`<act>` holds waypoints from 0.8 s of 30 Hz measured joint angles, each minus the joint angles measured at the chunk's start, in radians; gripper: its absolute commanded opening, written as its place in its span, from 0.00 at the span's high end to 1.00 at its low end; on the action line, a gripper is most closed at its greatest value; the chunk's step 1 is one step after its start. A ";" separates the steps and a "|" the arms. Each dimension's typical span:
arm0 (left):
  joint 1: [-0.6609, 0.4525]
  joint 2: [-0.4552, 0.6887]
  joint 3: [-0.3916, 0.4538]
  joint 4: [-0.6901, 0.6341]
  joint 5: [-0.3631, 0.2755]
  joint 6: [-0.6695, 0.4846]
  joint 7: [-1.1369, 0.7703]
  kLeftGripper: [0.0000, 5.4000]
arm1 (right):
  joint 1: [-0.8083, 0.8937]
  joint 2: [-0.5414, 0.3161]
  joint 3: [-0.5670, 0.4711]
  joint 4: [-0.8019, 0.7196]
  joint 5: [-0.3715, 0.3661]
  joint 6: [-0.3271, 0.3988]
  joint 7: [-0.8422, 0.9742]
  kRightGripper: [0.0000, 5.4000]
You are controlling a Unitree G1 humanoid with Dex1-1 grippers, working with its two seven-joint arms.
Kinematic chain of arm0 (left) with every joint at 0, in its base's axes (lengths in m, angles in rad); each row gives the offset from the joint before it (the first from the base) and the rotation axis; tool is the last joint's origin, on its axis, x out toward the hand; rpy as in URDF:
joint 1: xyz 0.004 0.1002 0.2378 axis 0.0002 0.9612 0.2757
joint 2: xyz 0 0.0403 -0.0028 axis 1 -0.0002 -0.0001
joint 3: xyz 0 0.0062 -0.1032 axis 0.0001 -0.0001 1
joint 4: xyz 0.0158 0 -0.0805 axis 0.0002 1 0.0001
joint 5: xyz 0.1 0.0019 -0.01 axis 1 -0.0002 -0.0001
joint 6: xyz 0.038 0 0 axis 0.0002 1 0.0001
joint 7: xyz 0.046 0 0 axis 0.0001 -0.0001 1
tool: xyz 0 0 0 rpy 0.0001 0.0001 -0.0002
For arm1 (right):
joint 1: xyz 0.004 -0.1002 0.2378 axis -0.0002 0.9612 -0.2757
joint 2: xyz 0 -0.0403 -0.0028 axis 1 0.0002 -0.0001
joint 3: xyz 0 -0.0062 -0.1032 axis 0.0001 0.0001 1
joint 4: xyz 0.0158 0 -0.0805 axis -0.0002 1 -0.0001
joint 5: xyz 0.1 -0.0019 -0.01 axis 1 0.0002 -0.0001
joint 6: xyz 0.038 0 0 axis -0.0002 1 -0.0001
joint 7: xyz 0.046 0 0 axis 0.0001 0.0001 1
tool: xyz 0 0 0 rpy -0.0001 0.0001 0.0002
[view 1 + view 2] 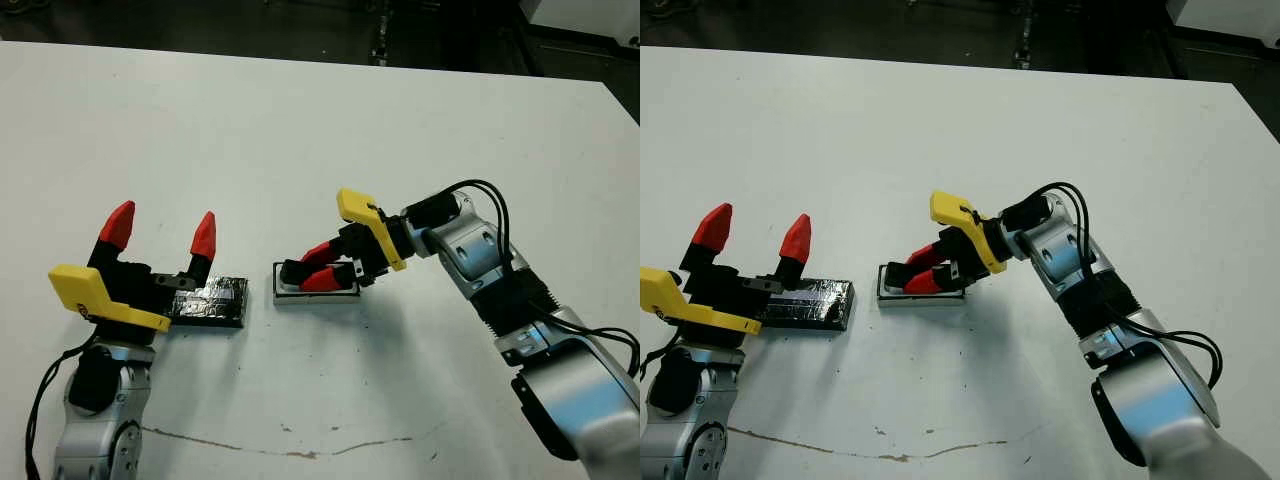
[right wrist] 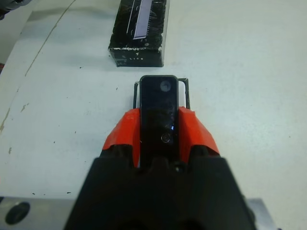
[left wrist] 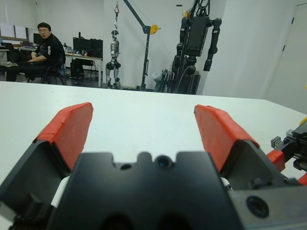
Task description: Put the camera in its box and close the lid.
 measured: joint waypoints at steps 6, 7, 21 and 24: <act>0.000 0.000 0.000 0.000 0.000 0.000 0.000 0.00 | -0.004 -0.007 0.010 -0.002 -0.006 -0.016 0.007 0.69; 0.000 0.000 0.000 0.000 0.000 0.000 0.000 0.00 | -0.008 -0.008 0.015 -0.003 -0.008 -0.013 0.010 0.66; 0.000 -0.001 -0.003 0.000 0.002 -0.001 0.000 0.00 | -0.044 -0.072 0.036 -0.008 -0.063 -0.035 0.062 0.25; 0.000 -0.001 -0.003 0.000 0.002 -0.002 0.000 0.00 | -0.044 -0.077 0.033 -0.013 -0.062 -0.045 0.068 0.16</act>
